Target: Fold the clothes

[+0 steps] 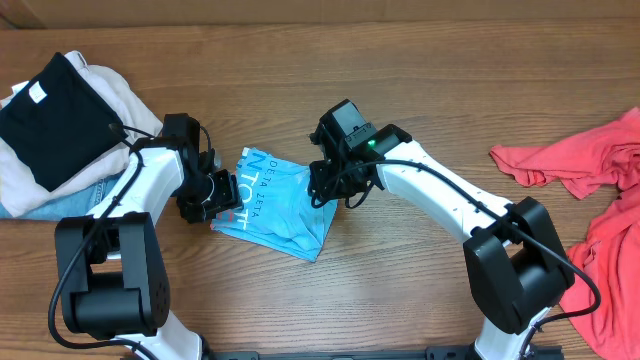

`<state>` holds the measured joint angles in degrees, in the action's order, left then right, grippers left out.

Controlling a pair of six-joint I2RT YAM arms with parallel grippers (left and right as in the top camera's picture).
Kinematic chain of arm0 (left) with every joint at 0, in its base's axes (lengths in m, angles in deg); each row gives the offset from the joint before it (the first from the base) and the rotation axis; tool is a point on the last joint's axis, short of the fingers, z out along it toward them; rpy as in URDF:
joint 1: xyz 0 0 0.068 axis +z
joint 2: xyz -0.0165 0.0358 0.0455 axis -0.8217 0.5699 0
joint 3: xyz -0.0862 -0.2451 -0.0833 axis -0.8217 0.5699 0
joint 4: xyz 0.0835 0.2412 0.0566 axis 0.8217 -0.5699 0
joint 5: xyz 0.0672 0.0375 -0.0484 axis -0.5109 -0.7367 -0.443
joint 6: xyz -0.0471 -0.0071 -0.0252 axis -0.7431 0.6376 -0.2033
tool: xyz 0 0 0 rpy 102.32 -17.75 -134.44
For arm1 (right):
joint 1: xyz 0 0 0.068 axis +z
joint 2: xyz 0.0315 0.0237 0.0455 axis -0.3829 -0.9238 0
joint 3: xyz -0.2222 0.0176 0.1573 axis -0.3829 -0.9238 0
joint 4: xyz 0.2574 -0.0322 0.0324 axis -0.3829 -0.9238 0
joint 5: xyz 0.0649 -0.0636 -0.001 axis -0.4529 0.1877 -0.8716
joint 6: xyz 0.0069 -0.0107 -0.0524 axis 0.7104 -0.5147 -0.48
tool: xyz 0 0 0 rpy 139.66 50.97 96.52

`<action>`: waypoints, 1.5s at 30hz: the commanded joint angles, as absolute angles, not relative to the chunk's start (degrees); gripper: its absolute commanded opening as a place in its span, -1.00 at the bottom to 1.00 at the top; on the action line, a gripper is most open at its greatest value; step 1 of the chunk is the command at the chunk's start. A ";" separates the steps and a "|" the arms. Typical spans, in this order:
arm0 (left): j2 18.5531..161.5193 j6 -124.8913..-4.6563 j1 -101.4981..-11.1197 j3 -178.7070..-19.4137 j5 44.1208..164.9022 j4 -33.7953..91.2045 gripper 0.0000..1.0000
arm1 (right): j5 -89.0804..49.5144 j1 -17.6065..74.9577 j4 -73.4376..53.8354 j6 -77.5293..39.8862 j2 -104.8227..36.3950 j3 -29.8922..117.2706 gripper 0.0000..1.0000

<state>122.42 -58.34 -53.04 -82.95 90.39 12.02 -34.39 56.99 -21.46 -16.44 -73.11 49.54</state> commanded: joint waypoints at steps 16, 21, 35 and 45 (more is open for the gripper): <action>122.18 -57.42 -53.41 -82.56 90.02 12.28 0.28 | -40.36 62.94 -25.26 -17.90 -71.84 46.98 -0.32; 122.18 -57.42 -53.41 -82.56 90.02 12.24 0.29 | -40.30 64.99 -24.65 -17.93 -71.84 47.00 -0.30; 122.18 -57.42 -53.41 -82.56 90.02 12.21 0.29 | -40.16 65.21 -33.37 -17.71 -71.84 47.00 -0.92; 122.18 -57.42 -53.41 -82.56 90.00 12.02 0.26 | -34.83 65.21 -40.13 -18.12 -71.84 46.98 -0.70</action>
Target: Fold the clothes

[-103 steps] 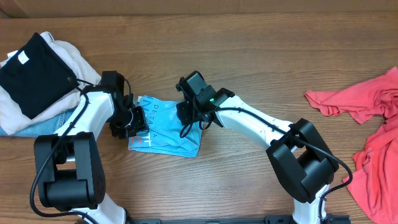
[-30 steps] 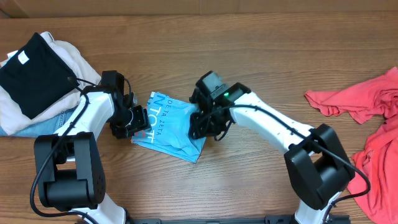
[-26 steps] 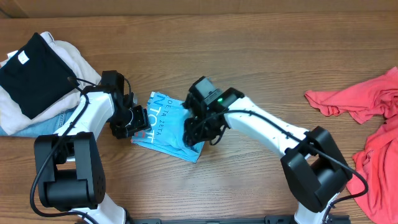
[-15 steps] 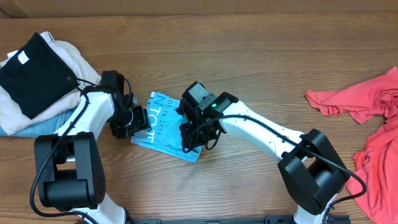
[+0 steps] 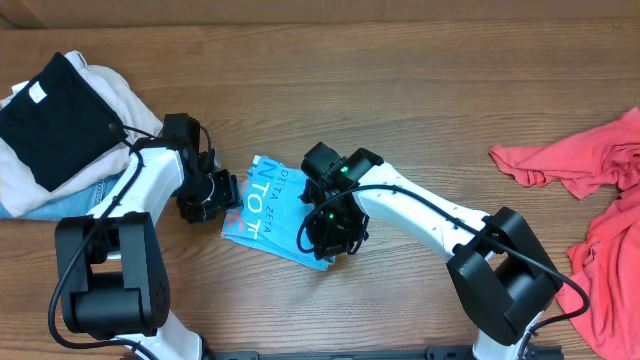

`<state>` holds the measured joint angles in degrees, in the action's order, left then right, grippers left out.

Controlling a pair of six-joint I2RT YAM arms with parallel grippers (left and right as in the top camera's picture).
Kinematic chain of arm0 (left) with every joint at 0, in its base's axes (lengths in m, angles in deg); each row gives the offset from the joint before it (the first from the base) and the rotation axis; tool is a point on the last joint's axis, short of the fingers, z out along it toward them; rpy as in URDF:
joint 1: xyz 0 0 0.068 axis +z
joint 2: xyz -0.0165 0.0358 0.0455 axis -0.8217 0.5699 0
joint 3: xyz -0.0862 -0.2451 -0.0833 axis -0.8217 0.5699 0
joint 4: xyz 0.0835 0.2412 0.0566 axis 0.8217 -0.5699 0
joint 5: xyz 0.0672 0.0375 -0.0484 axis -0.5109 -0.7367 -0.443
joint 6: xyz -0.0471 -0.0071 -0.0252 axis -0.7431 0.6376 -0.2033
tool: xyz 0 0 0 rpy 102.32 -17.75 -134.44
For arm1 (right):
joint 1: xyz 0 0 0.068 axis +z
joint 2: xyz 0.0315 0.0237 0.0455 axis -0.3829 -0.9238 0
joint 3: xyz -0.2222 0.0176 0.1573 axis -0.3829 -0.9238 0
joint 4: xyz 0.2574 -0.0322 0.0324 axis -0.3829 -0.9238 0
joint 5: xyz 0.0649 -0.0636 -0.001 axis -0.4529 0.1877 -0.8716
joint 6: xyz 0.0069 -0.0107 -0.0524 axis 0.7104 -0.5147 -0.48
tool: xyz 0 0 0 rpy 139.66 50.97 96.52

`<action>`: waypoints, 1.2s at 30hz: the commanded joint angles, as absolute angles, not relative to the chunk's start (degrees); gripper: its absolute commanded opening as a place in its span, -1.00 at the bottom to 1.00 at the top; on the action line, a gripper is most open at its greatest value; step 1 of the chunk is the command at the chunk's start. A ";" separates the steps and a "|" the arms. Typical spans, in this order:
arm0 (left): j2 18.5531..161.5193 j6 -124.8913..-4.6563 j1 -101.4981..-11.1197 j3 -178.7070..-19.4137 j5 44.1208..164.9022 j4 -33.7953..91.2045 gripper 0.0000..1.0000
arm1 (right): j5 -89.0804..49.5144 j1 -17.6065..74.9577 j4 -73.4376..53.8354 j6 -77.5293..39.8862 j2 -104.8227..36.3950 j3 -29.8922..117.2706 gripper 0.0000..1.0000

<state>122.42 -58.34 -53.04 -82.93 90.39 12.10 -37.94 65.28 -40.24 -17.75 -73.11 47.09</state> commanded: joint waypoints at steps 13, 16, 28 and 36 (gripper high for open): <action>122.18 -57.44 -53.41 -82.56 88.21 5.72 0.22 | -26.31 65.21 -44.61 -17.71 -71.84 46.96 -0.70; 122.18 -57.46 -53.41 -82.56 87.22 4.37 0.15 | -26.33 65.21 -44.61 -17.71 -71.84 46.96 -0.70; 115.95 -57.11 -53.41 -84.74 87.59 0.72 -0.42 | -24.21 62.48 -44.43 -18.01 -69.35 51.20 -0.84; 109.70 -54.88 -54.11 -85.53 94.85 3.10 0.21 | -24.82 62.61 -41.79 -21.62 -67.58 55.70 -0.28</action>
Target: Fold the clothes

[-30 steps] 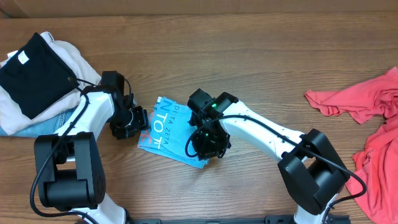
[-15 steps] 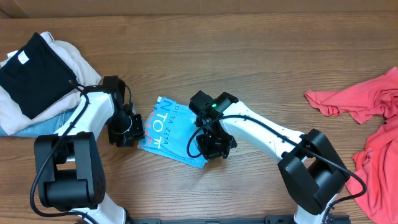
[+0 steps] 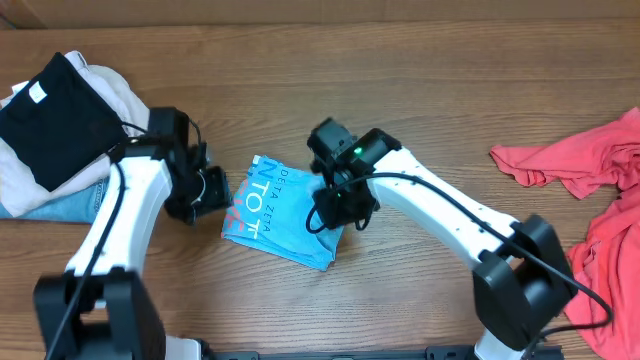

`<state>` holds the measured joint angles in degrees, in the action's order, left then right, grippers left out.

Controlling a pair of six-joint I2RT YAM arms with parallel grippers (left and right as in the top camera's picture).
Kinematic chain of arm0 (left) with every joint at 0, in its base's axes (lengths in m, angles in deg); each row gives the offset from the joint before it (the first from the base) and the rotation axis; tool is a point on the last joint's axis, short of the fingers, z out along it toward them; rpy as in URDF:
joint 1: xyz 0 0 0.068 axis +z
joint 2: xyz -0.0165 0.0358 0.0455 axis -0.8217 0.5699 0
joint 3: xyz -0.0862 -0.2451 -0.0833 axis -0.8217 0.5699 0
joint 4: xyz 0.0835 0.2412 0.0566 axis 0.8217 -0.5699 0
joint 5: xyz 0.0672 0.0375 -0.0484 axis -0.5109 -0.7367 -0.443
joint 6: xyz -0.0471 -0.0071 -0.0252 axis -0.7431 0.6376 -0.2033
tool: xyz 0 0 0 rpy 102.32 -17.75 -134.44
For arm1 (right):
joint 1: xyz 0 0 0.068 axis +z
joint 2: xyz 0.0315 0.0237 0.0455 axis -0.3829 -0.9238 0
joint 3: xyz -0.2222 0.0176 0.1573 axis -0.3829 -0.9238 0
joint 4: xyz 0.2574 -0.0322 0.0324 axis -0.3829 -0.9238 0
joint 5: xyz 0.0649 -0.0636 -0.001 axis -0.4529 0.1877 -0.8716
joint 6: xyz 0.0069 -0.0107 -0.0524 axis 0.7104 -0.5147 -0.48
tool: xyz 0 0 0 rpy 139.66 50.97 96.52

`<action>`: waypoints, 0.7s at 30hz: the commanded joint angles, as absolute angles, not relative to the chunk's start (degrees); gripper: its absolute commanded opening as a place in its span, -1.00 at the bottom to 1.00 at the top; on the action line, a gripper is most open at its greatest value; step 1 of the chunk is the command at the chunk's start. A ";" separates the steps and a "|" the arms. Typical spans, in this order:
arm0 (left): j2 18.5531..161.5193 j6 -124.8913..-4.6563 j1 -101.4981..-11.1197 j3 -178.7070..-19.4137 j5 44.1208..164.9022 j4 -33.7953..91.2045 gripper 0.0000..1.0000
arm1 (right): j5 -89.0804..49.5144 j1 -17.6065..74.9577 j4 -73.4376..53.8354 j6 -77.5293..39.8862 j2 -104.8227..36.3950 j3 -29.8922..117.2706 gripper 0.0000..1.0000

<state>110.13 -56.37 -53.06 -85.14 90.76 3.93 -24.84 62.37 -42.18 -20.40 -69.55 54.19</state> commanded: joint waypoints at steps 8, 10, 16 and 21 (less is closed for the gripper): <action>109.92 -64.89 -58.53 -78.25 98.65 4.63 0.28 | -22.57 62.48 -40.52 -21.62 -67.58 55.72 -0.28; 109.92 -67.12 -59.62 -75.70 99.07 7.01 0.27 | -22.22 62.48 -40.54 -21.60 -67.58 55.72 -0.28; 109.92 -73.29 -60.98 -68.94 99.09 15.84 0.22 | -22.26 62.48 -40.70 -21.60 -67.58 55.72 -0.28; 109.92 -73.59 -60.98 -67.30 99.07 20.45 0.15 | -22.26 62.48 -40.85 -21.60 -67.58 55.72 -0.28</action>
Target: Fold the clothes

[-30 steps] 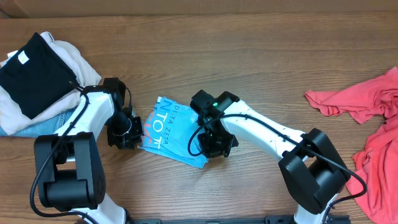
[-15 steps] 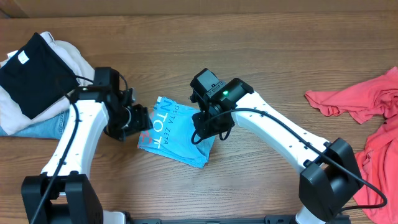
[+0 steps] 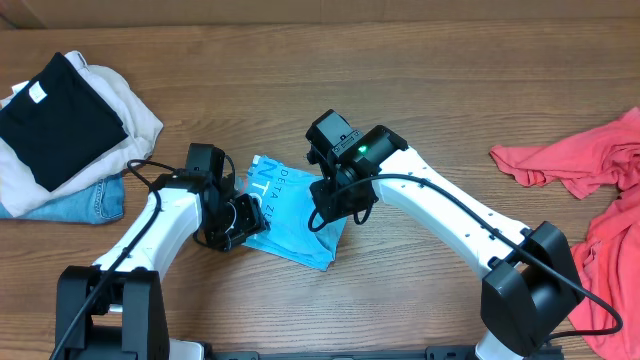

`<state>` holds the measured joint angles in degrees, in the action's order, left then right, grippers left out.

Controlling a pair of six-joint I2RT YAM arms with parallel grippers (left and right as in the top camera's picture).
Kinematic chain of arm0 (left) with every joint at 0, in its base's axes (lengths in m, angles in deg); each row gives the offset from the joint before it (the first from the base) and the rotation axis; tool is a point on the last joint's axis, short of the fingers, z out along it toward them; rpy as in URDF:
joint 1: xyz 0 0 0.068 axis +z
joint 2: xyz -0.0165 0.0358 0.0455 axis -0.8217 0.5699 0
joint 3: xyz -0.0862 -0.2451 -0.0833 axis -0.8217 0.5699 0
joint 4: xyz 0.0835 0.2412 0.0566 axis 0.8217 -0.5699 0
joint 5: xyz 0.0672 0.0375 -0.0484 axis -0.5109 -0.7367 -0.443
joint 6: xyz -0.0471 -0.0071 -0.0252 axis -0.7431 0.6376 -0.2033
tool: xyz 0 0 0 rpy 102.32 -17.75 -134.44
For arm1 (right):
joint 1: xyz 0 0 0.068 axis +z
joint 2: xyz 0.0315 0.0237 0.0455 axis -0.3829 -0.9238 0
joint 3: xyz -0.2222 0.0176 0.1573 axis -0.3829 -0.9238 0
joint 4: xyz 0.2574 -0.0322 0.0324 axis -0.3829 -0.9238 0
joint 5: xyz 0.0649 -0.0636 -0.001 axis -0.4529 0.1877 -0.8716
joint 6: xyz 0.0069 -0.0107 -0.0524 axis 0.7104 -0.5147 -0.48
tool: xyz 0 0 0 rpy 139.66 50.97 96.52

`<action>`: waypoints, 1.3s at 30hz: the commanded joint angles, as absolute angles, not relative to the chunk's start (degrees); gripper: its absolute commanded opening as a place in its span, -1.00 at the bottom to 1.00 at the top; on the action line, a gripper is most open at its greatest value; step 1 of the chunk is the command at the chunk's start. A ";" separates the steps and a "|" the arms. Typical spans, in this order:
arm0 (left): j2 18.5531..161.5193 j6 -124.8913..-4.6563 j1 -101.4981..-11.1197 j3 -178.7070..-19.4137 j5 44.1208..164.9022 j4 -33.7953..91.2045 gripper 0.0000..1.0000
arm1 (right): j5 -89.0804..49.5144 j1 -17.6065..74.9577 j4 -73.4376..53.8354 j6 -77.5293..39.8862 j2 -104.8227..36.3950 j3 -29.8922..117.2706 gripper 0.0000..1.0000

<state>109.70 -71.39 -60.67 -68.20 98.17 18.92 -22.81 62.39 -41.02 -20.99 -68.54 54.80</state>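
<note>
A folded light blue shirt (image 3: 295, 215) with white lettering lies in the middle of the wooden table. My left gripper (image 3: 240, 215) sits over its left edge; whether it is open or holding the cloth cannot be told from above. My right gripper (image 3: 328, 212) is down on the shirt's right part, its fingers hidden under the wrist. At the far right lies a heap of red clothes (image 3: 595, 200), unfolded.
At the far left is a stack of folded clothes (image 3: 60, 130): a black piece on top, cream below it, denim blue at the bottom. The table's front edge (image 3: 320, 345) runs just ahead of both arm bases.
My left gripper has moved right, from the table just left of the blue shirt onto its left edge. The right gripper has stayed on the shirt's right part. The shirt's left side now lies partly covered.
At first the blue shirt lay folded with my left gripper at its left edge and the right gripper at its upper right corner. Then the right gripper was low over its right half. Later the left gripper stood off to the left; now it is back on the shirt.
</note>
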 commanded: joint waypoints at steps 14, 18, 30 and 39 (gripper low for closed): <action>109.92 -74.25 -60.98 -67.30 101.56 22.75 -0.10 | -22.26 62.48 -40.74 -20.72 -67.58 55.72 -0.28; 109.92 -74.25 -60.98 -67.30 107.75 21.70 -0.05 | -22.24 62.48 -40.76 -20.72 -67.58 55.72 -0.28; 109.92 -74.23 -60.98 -67.28 107.77 20.85 -0.10 | -22.24 62.48 -40.76 -20.72 -67.58 55.70 -0.28; 109.92 -74.23 -60.98 -67.28 104.16 19.49 -0.15 | -22.26 62.48 -40.76 -20.72 -67.58 55.70 -0.28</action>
<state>109.70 -73.66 -60.67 -67.78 105.71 19.40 -22.83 62.39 -40.98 -20.85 -68.54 54.80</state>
